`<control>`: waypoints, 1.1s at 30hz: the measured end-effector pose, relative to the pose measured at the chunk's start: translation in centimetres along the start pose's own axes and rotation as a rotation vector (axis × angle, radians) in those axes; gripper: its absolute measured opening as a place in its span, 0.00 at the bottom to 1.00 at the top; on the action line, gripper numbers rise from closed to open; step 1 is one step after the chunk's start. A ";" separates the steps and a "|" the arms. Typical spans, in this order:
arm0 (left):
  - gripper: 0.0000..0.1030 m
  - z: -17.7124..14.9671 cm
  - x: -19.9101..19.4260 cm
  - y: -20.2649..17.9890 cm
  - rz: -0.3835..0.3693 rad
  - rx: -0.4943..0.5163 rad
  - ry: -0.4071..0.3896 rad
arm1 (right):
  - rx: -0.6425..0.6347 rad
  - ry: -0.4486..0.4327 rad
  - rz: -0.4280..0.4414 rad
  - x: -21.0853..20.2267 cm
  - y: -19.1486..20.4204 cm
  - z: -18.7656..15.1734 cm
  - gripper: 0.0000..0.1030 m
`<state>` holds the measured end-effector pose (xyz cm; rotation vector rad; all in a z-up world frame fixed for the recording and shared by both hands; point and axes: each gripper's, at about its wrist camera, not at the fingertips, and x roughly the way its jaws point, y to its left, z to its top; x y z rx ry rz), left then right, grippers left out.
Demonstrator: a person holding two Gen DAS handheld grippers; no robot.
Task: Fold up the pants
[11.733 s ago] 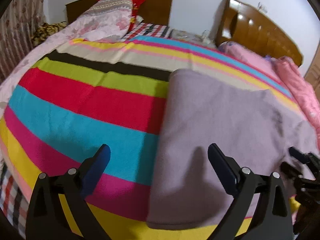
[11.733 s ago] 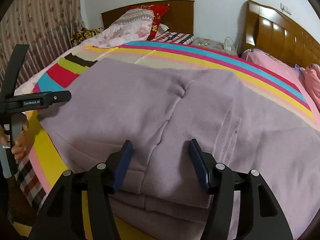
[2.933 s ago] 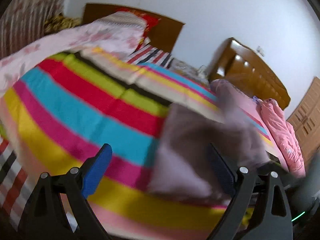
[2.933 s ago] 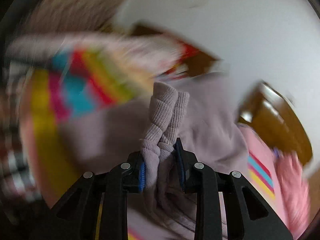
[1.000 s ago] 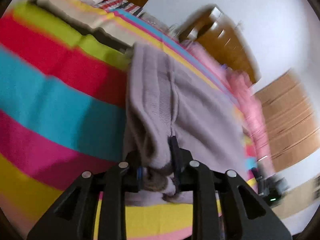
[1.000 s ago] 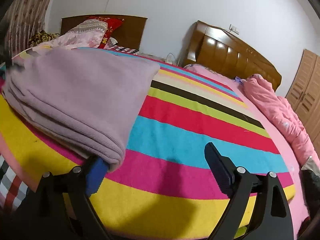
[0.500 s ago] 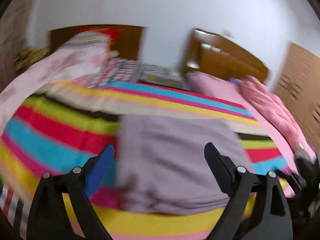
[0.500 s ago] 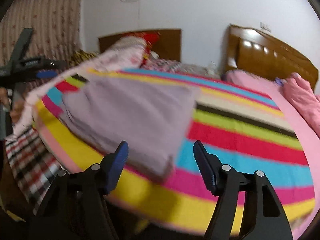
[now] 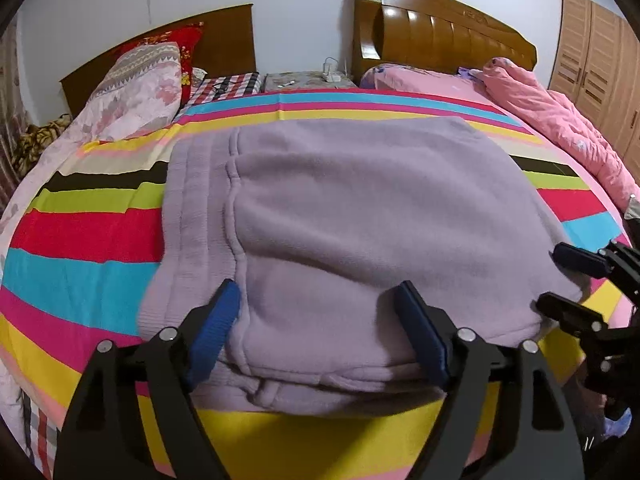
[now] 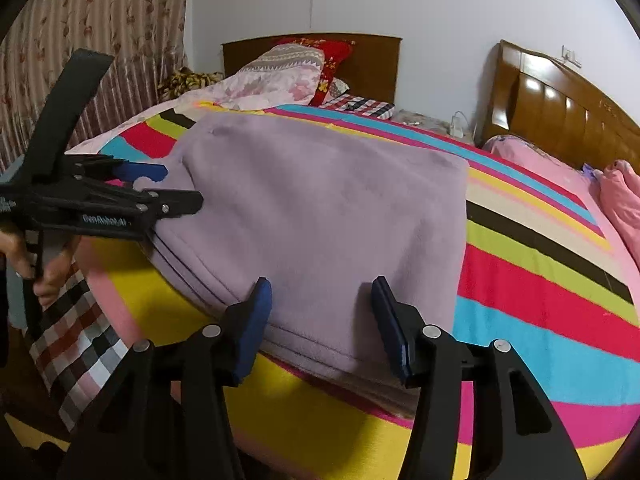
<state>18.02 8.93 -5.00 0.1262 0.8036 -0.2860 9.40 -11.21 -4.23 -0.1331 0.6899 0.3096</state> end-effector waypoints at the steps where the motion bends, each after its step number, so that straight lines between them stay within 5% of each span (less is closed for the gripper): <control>1: 0.79 -0.2 0.0 0.0 0.009 0.002 -0.008 | 0.014 -0.020 -0.014 -0.5 -0.1 0.2 0.52; 15: 0.79 -0.2 -0.3 -0.5 0.023 -0.002 -0.030 | 0.021 -0.008 0.020 -0.4 -0.4 0.1 0.58; 22: 0.79 -0.3 -0.5 -0.6 0.025 0.011 -0.034 | -0.047 0.070 0.064 0.0 -0.4 0.3 0.63; 25: 0.79 0.8 -1.8 -0.9 0.028 0.016 -0.018 | -0.061 0.017 0.147 -1.8 -2.2 2.2 0.63; 30: 0.89 4.9 -4.5 -2.3 -0.004 0.076 -0.163 | 0.001 -0.090 0.232 0.3 -9.4 7.6 0.73; 33: 0.89 5.7 -1.0 -2.2 -0.022 0.080 -0.063 | 0.121 -0.017 0.350 5.1 -13.0 9.7 0.73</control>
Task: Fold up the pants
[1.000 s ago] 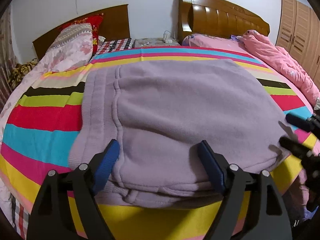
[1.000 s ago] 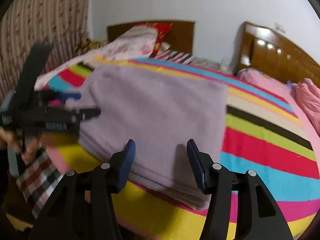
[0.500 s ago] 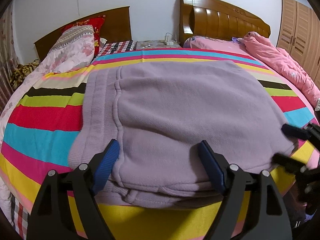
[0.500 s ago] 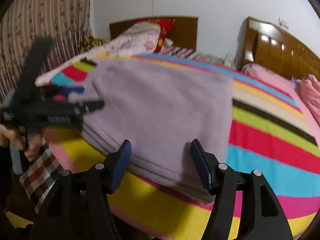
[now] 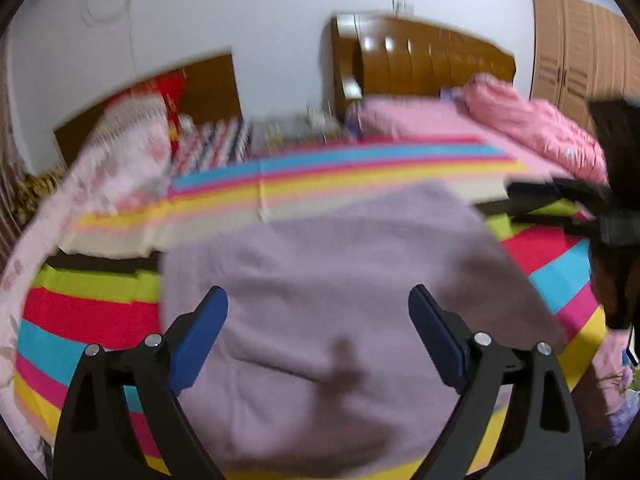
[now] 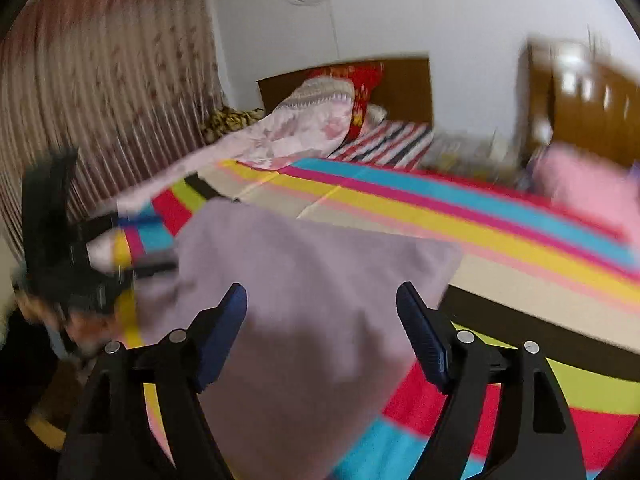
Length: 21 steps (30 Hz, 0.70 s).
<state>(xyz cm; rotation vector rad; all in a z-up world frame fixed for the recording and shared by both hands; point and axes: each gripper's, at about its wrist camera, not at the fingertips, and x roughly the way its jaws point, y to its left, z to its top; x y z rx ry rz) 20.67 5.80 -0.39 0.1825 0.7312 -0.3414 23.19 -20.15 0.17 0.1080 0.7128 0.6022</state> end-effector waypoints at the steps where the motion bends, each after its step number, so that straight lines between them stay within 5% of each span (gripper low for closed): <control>1: 0.88 -0.6 1.3 0.3 -0.010 -0.017 0.053 | 0.015 0.028 0.040 1.2 -0.8 0.6 0.73; 2: 0.86 -1.6 2.4 0.5 -0.015 -0.028 0.103 | 0.014 0.059 0.088 2.4 -1.5 1.2 0.73; 5: 0.86 -4.0 2.0 0.0 0.007 0.035 0.063 | -0.020 0.166 0.195 5.7 -2.3 2.0 0.73; 8: 0.86 -3.8 2.0 0.6 -0.012 -0.015 0.066 | -0.058 0.271 0.118 9.7 -5.0 2.7 0.72; 10: 0.86 -3.9 2.0 0.7 -0.013 -0.020 0.062 | 0.023 0.217 0.069 9.7 -7.7 4.6 0.63; 12: 0.86 -4.3 1.8 0.6 -0.006 -0.012 0.054 | 0.058 0.158 -0.034 8.8 -7.9 6.2 0.69; 14: 0.86 -4.3 1.7 0.6 -0.007 -0.014 0.050 | 0.030 0.117 0.034 7.9 -5.9 7.2 0.69; 16: 0.87 -4.4 1.9 0.6 -0.007 -0.012 0.048 | -0.044 0.140 0.133 8.1 -2.3 7.0 0.80; 21: 0.89 -4.4 2.0 0.5 0.001 -0.007 0.037 | -0.282 0.391 0.311 14.1 6.2 5.3 0.81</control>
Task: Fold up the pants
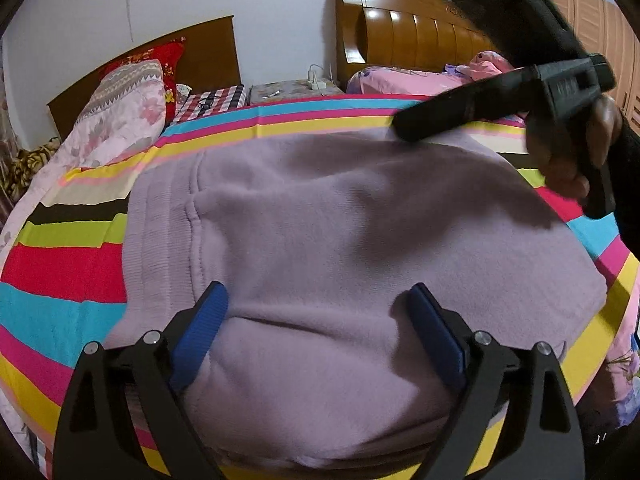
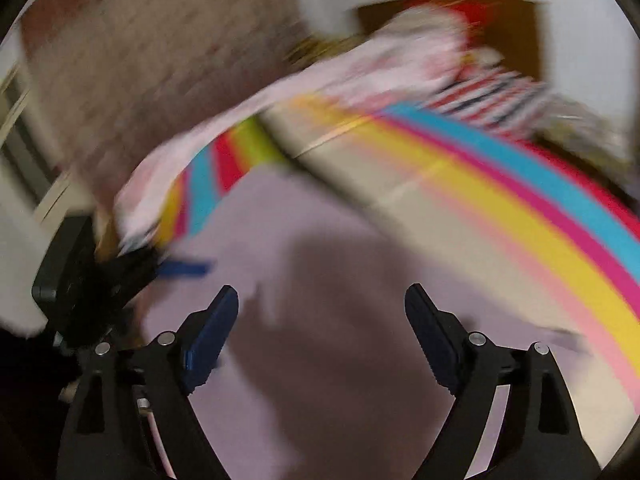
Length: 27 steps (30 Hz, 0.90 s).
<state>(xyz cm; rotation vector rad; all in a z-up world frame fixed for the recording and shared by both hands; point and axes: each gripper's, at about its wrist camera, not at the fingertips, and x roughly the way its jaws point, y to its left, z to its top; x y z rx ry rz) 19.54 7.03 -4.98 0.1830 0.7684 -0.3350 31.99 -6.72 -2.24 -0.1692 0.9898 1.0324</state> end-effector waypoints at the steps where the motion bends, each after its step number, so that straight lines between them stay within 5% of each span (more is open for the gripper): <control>1: 0.89 -0.1 -0.2 -0.2 0.000 0.000 -0.001 | 0.004 0.060 -0.024 1.5 -0.6 0.5 0.81; 2: 0.89 -0.2 -0.3 -0.2 -0.004 -0.001 -0.002 | 0.029 0.095 -0.062 2.7 -2.3 1.5 0.81; 6: 0.89 -0.2 -0.4 -0.1 -0.008 -0.003 0.002 | 0.167 -0.061 -0.225 -0.5 -5.2 4.7 0.83; 9: 0.89 -0.3 -0.5 -0.2 -0.003 -0.008 -0.005 | 0.211 -0.153 -0.077 -2.3 -3.8 5.1 0.85; 12: 0.89 -0.2 -0.4 -0.2 -0.001 -0.008 -0.005 | 0.126 -0.079 -0.041 -1.2 -1.5 3.0 0.86; 15: 0.89 -0.1 -0.2 -0.2 -0.002 -0.005 -0.008 | 0.220 0.058 -0.193 0.9 -4.5 0.6 0.84; 16: 0.89 -0.1 -0.1 0.0 -0.003 -0.004 -0.010 | 0.231 0.033 -0.233 0.5 -5.1 0.4 0.73; 19: 0.89 -0.2 -0.1 -0.1 -0.003 -0.006 -0.013 | 0.350 -0.152 -0.414 -4.2 -6.5 0.3 0.76; 23: 0.89 -0.3 -0.2 -0.2 0.000 -0.007 -0.016 | 0.344 -0.327 -0.283 -9.8 -1.6 -1.9 0.86; 27: 0.89 -0.4 -0.1 -0.4 0.007 -0.008 -0.026 | 0.250 -0.239 -0.367 -8.9 4.9 -7.3 0.86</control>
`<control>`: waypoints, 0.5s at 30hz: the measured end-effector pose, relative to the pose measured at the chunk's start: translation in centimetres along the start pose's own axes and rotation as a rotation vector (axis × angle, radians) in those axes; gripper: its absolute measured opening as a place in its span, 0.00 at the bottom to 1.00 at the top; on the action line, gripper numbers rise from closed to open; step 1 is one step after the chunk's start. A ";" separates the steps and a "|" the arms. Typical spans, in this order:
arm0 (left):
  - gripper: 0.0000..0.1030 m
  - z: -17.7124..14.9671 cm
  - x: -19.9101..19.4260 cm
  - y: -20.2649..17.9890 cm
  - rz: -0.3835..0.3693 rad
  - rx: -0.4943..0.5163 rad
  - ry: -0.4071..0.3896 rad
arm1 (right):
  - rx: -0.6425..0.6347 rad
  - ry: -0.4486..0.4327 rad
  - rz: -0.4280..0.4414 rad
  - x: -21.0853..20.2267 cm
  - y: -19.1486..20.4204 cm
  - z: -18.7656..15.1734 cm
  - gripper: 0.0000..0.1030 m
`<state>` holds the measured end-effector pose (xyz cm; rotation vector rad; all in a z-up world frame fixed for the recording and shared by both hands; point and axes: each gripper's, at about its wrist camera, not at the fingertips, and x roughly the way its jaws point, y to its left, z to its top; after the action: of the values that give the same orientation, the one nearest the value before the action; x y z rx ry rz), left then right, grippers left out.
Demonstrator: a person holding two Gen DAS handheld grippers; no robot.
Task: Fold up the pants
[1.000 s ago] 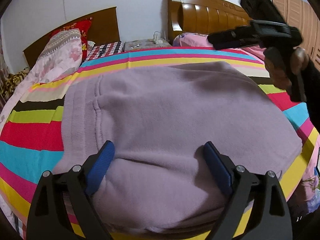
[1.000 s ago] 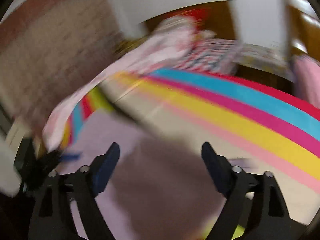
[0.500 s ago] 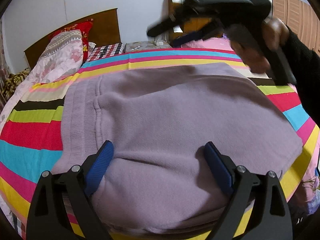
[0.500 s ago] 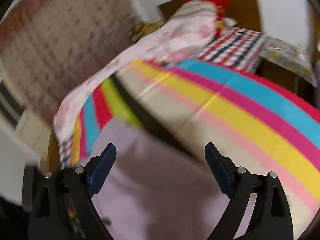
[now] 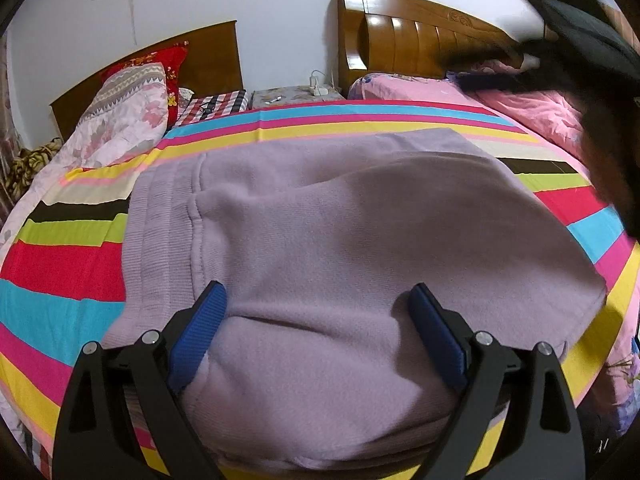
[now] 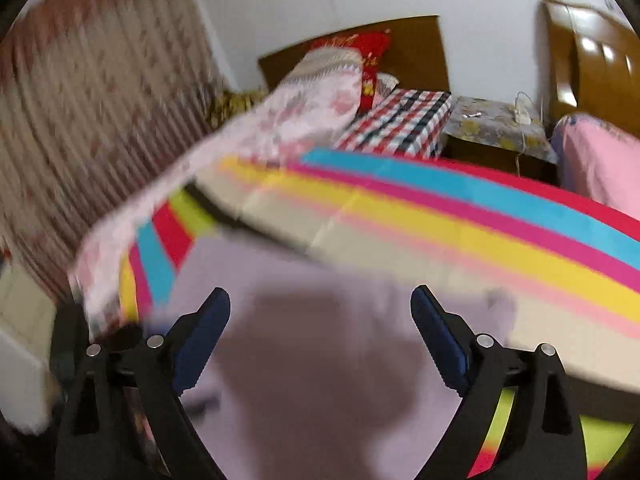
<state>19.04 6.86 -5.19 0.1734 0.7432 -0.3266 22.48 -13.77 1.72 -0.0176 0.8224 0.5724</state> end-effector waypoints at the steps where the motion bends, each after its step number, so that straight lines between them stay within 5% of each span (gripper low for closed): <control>1: 0.90 0.0 0.0 -0.1 0.002 0.002 -0.002 | -0.018 0.026 -0.045 0.2 1.0 -1.8 0.86; 4: 0.91 0.1 0.1 -0.2 0.004 0.006 0.000 | -0.094 0.079 -0.239 1.0 3.9 -7.2 0.86; 5: 0.91 0.1 0.2 -0.3 0.006 0.010 0.002 | -0.102 0.016 -0.285 0.3 4.9 -9.0 0.86; 10: 0.92 0.3 0.4 -0.5 0.016 0.016 0.003 | 0.058 -0.088 -0.306 -2.5 5.4 -10.2 0.86; 12: 0.93 0.3 0.4 -0.5 0.019 0.017 0.001 | 0.000 -0.082 -0.247 -1.9 7.2 -10.6 0.86; 15: 0.93 0.3 0.2 -0.8 0.035 0.032 -0.007 | -0.043 -0.055 -0.281 -0.1 7.2 -12.1 0.88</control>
<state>19.13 6.00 -5.16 0.2151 0.7275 -0.3060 10.56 -10.49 -5.10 -0.1535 0.7386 0.3238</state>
